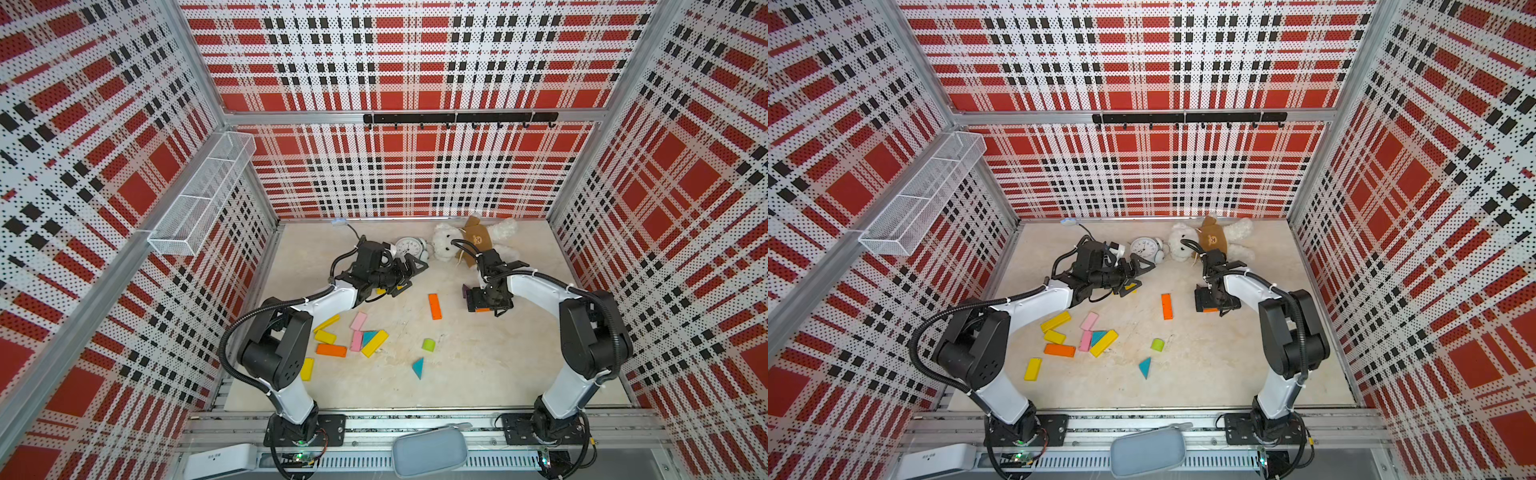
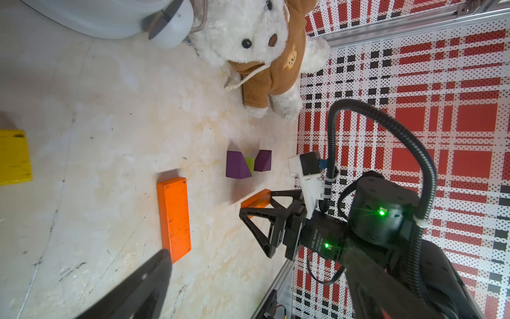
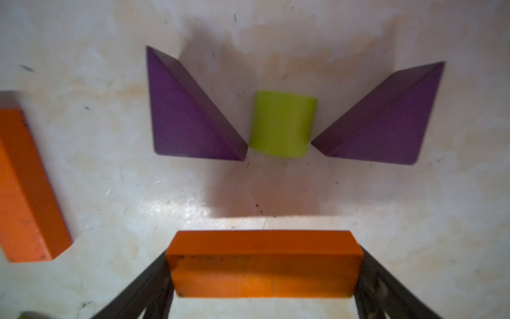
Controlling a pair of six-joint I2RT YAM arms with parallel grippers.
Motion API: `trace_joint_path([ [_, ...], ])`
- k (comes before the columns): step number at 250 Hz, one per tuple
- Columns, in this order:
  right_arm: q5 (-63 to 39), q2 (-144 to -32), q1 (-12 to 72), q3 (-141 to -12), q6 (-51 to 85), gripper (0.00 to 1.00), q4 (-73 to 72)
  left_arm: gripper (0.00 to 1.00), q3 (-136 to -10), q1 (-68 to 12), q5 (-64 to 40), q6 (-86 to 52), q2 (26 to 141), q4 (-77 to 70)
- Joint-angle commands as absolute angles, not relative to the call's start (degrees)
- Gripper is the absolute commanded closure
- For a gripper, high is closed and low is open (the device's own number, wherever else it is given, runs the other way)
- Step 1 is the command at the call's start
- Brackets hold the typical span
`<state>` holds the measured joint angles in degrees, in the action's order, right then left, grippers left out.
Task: Assemble a carrot with building blocks
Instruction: Assemble the building block at the center of the board.
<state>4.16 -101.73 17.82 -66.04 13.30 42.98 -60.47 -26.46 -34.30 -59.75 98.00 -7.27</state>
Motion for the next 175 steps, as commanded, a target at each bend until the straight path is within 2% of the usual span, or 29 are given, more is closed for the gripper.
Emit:
trace_joint_path([
  [1,4.06,-103.91,17.1,-68.18,12.27,0.15,40.66,0.0,-60.91,-26.6,-34.9,-59.5,98.79,-8.53],
  [175,1.5,-108.19,14.77,-70.03,11.13,0.15,39.37,0.01,-61.0,-26.31,-34.93,-59.46,99.76,-8.53],
])
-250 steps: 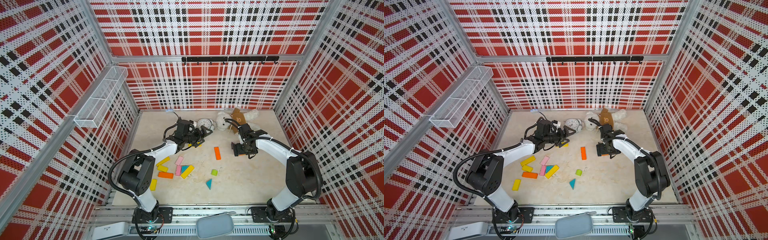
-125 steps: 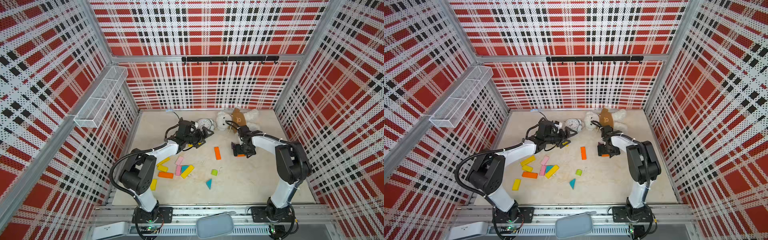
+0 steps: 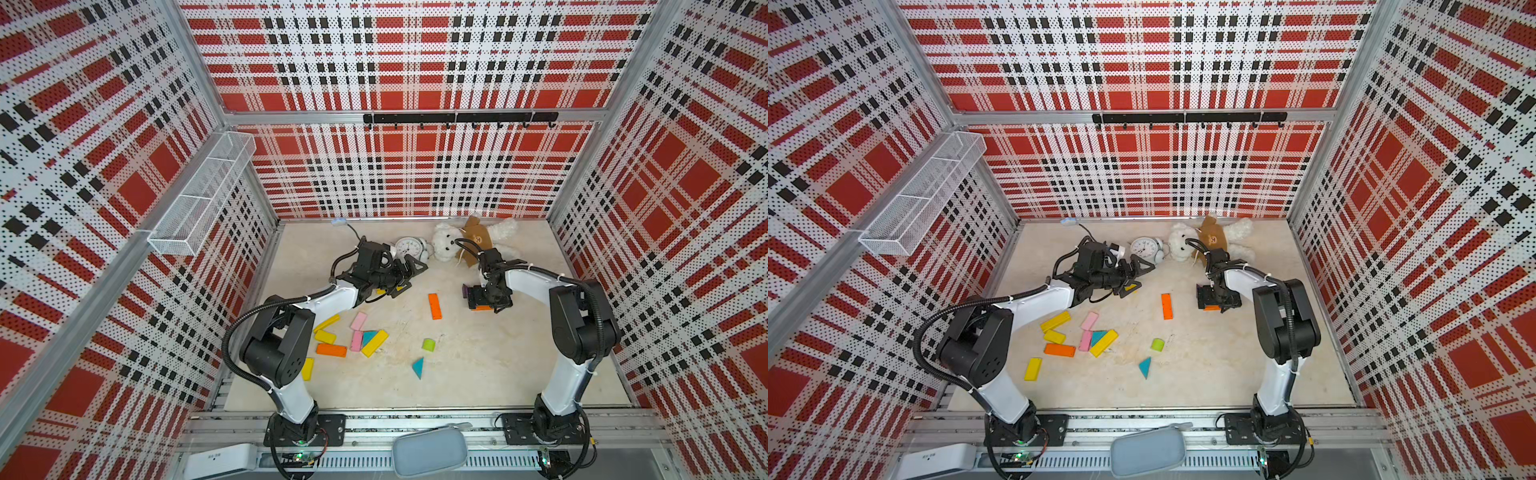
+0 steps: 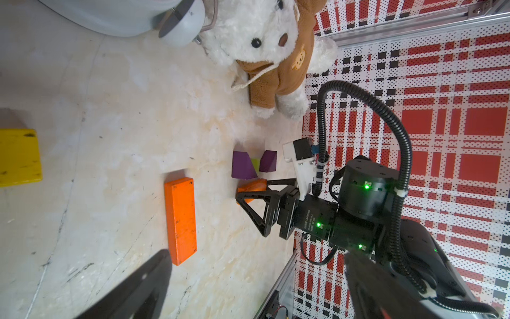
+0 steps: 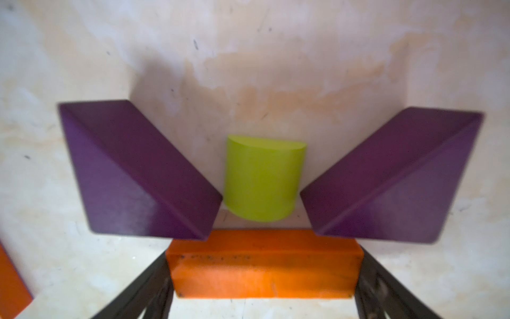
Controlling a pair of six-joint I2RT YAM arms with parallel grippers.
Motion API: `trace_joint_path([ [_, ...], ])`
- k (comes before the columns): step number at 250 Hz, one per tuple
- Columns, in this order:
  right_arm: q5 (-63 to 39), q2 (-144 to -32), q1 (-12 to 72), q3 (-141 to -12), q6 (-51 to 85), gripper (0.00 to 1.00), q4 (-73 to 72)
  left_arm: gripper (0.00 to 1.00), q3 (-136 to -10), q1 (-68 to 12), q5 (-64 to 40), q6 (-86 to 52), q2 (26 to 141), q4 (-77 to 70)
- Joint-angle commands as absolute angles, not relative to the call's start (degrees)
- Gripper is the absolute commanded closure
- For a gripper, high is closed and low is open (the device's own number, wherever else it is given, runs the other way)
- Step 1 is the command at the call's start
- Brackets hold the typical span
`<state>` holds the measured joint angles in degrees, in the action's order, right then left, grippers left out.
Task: Assemble a carrot with building blocks
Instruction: Assemble the building block at the center of the board.
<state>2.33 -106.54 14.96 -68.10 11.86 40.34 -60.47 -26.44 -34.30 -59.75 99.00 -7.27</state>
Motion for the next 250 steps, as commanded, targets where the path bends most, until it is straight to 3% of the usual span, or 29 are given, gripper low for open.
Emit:
trace_joint_path([
  [1,1.5,-108.23,14.77,-70.08,11.1,0.15,39.37,0.0,-61.0,-26.29,-34.91,-59.48,99.76,-8.53],
  [167,2.09,-109.2,14.68,-70.87,12.22,0.14,39.64,0.0,-61.0,-26.31,-35.16,-59.68,99.67,-8.53],
  [250,1.85,-108.79,14.68,-70.27,12.42,0.09,39.62,0.01,-61.02,-26.62,-35.24,-59.57,99.49,-8.53],
])
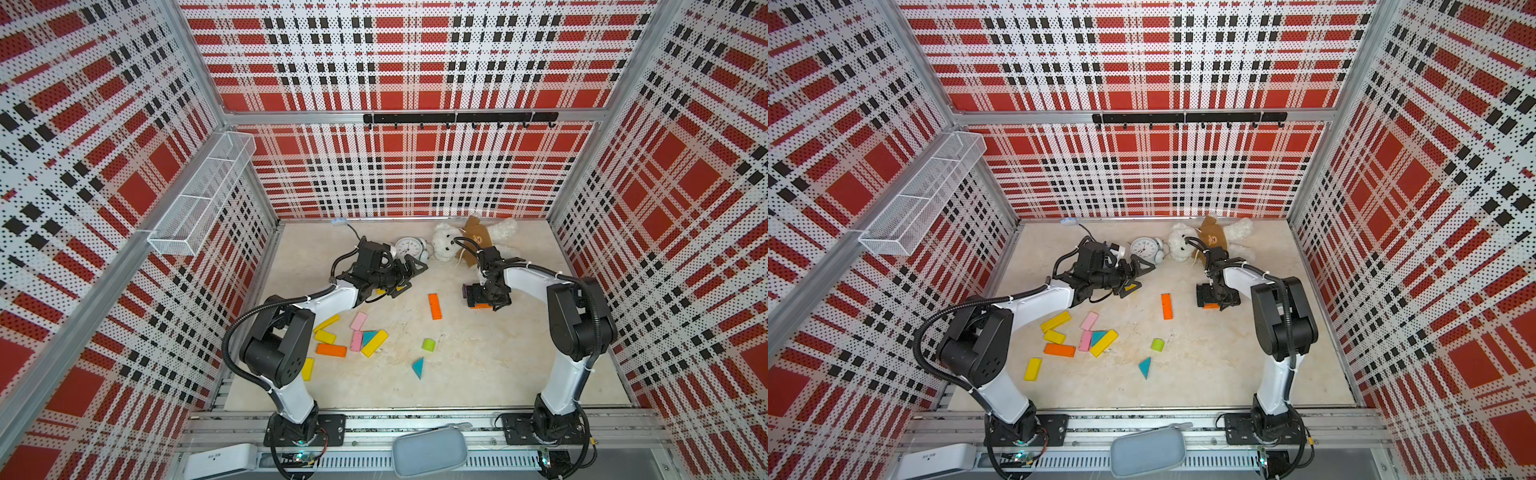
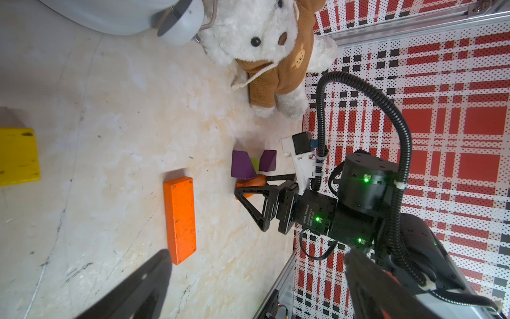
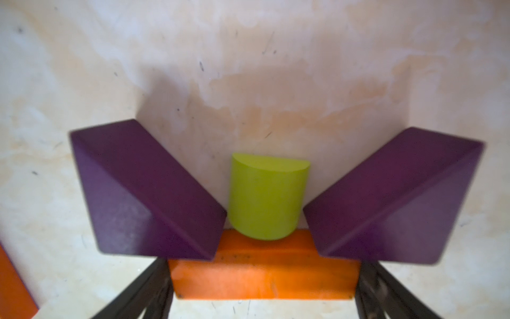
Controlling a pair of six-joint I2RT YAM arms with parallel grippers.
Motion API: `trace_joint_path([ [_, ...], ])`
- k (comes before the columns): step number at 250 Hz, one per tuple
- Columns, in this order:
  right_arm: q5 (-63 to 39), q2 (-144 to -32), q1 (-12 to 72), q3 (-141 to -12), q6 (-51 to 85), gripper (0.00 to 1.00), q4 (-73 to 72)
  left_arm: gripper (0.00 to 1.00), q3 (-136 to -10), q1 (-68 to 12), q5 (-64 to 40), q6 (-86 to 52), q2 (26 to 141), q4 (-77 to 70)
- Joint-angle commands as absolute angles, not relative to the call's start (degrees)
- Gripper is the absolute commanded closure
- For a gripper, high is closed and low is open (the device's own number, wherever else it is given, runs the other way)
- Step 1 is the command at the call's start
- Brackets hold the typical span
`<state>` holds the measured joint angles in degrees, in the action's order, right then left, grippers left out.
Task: Assemble a carrot with building blocks
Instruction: Assemble the building block at the center of the board.
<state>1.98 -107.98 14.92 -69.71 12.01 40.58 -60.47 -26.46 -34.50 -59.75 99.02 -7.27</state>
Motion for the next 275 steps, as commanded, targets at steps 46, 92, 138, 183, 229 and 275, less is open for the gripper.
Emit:
trace_joint_path([
  [46,1.43,-107.92,14.63,-70.19,12.58,0.04,39.97,0.0,-61.04,-26.78,-35.16,-59.5,99.4,-8.53],
  [92,1.14,-107.07,14.67,-69.89,12.81,0.0,40.08,0.0,-61.08,-26.93,-35.19,-59.46,99.5,-8.52],
  [138,1.15,-106.63,14.68,-69.86,12.92,0.0,40.64,0.01,-61.08,-27.12,-35.27,-59.41,99.4,-8.53],
  [183,1.41,-106.09,14.68,-69.51,13.28,0.0,41.39,0.0,-61.1,-27.11,-35.28,-59.4,99.42,-8.52],
  [229,1.49,-105.92,14.66,-68.75,13.2,0.0,41.4,0.0,-61.18,-27.33,-35.25,-59.2,99.4,-8.53],
  [275,1.29,-105.2,14.72,-68.11,13.3,0.0,41.48,0.01,-61.22,-27.42,-35.33,-59.23,99.58,-8.5],
])
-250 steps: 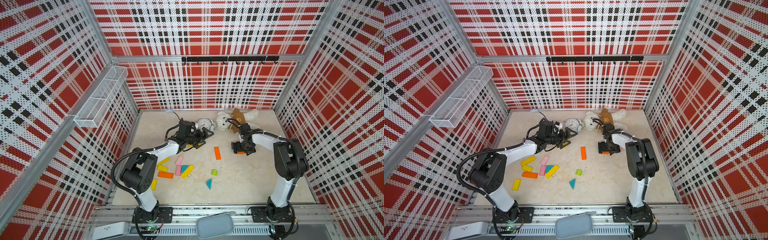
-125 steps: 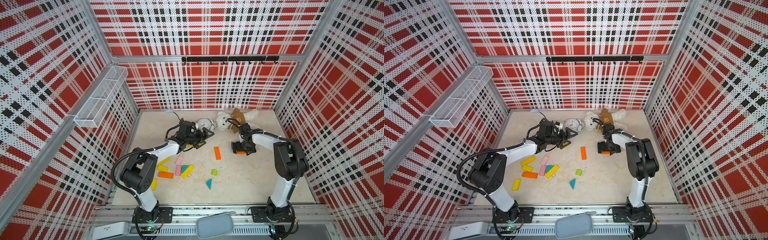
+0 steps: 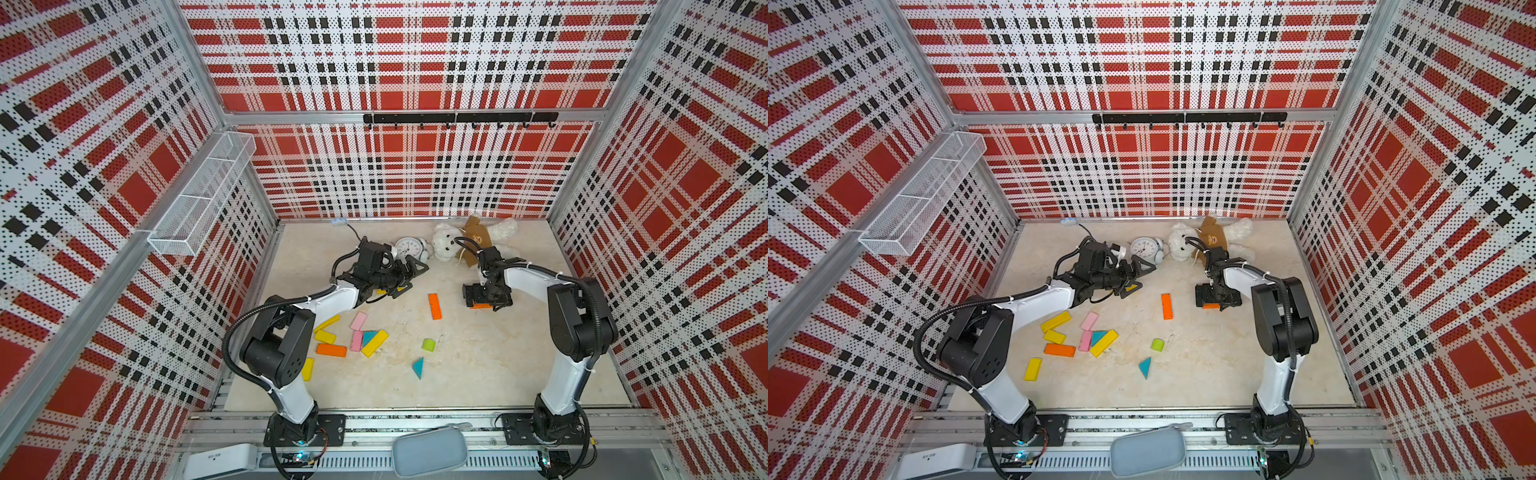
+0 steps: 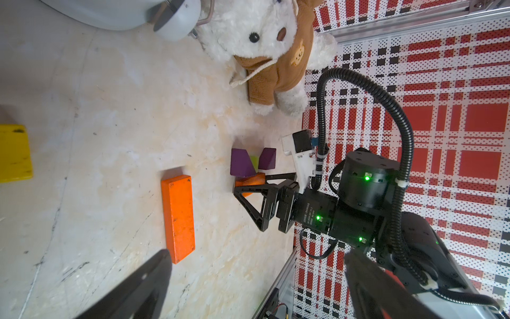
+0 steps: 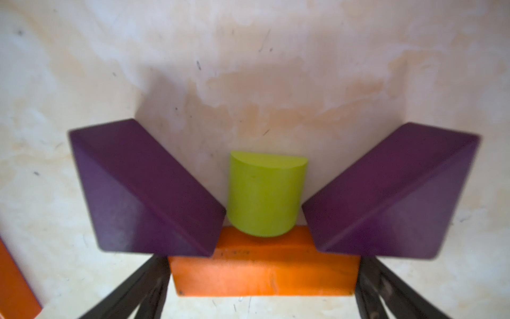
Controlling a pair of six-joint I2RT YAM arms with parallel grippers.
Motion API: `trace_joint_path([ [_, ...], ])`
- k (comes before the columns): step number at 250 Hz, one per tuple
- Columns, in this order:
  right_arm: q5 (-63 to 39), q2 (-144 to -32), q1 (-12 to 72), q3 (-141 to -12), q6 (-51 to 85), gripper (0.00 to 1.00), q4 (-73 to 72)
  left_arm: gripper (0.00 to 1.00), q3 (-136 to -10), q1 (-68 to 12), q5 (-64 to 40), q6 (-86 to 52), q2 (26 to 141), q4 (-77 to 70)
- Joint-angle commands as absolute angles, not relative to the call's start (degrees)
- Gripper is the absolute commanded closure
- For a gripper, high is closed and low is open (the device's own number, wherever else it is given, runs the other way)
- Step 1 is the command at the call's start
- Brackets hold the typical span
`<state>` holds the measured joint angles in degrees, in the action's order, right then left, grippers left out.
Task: Assemble a carrot with building blocks
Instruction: Assemble the building block at the center of the board.
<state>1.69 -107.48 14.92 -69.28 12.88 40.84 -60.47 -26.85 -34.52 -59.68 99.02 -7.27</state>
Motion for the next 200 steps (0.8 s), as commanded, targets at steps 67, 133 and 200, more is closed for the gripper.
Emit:
trace_joint_path([
  [67,0.83,-104.97,14.63,-67.6,13.5,0.0,41.66,0.0,-61.23,-27.52,-35.36,-59.17,99.67,-8.53],
  [133,1.28,-105.09,14.63,-67.07,14.2,0.01,41.26,0.0,-61.26,-27.51,-35.34,-59.13,99.76,-8.56],
  [200,2.18,-105.47,14.66,-67.46,14.75,0.09,41.05,0.0,-61.19,-27.68,-35.34,-59.11,99.84,-8.53],
])
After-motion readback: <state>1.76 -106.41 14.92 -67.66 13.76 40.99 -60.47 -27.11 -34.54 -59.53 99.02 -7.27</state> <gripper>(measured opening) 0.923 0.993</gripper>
